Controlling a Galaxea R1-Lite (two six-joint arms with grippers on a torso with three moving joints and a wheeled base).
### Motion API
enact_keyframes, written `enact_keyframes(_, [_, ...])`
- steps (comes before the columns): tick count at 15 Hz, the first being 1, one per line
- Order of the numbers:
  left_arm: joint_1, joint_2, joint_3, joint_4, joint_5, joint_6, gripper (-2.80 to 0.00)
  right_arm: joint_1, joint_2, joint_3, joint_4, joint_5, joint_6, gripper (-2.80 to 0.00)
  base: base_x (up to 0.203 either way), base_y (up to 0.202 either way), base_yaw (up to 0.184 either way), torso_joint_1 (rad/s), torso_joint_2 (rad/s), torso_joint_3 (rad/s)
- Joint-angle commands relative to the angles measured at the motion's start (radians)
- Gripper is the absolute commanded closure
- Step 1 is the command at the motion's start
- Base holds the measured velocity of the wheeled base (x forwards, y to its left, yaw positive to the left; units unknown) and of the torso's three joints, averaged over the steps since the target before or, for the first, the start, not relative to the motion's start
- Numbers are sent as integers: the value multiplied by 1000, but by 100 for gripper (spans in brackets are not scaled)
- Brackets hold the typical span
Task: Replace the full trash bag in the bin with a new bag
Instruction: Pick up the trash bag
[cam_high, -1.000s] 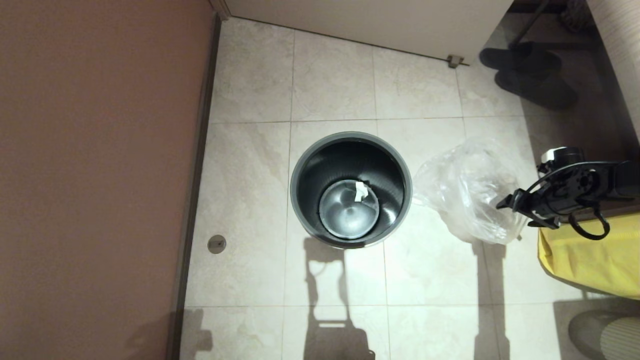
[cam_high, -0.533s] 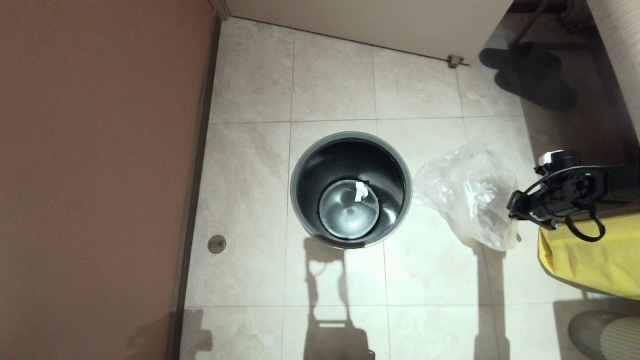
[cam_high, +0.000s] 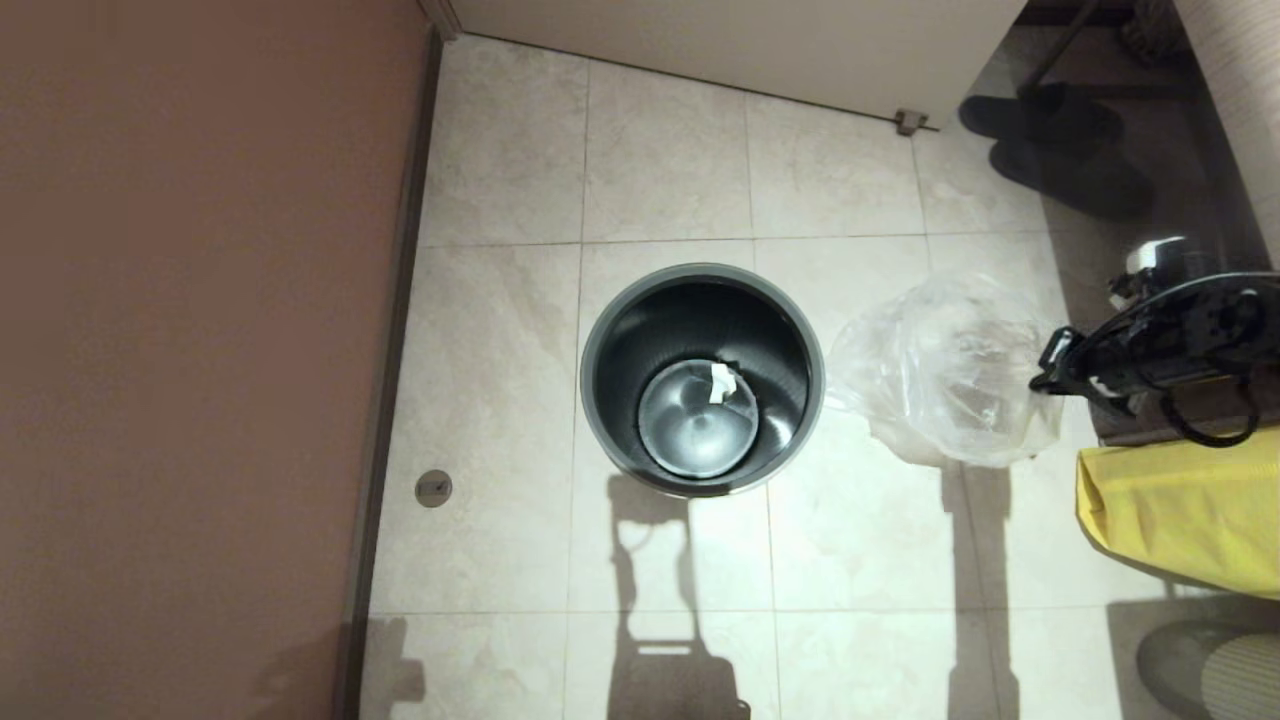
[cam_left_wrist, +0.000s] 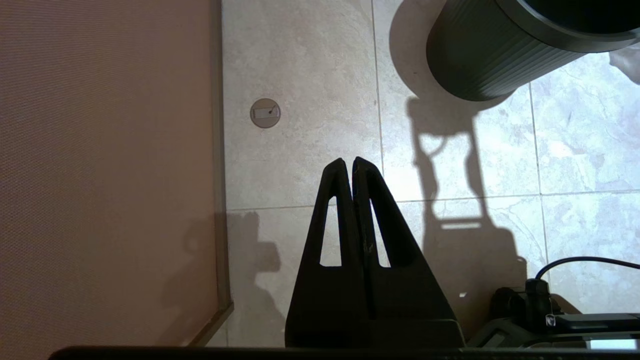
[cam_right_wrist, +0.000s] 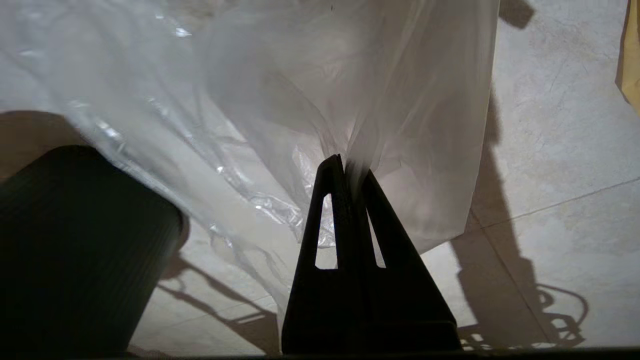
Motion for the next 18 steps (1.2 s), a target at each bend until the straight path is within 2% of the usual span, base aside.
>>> enact_keyframes(1, [0,1,0,0,0,0,0,0,-109,0,24,26,5,0,0,0,0,0,0,0])
enact_keyframes(4, [0,1,0,0,0,0,0,0,-198,0,69,65,28,0,0,0,0,0,0,0])
enact_keyframes(9, [0,1,0,0,0,0,0,0,-316,0,138,110,22,0,0,0,0,0,0,0])
enact_keyframes(12, [0,1,0,0,0,0,0,-24,-283,3,167,77,19,0,0,0,0,0,0,0])
enact_keyframes(14, [0,1,0,0,0,0,0,-28,-231,3,204,-18,-8,0,0,0,0,0,0,0])
enact_keyframes(15, [0,1,0,0,0,0,0,-31,-214,10,208,-33,-24,0,0,0,0,0,0,0])
enact_keyframes(18, [0,1,0,0,0,0,0,-20,-171,27,201,36,-60,0,0,0,0,0,0,0])
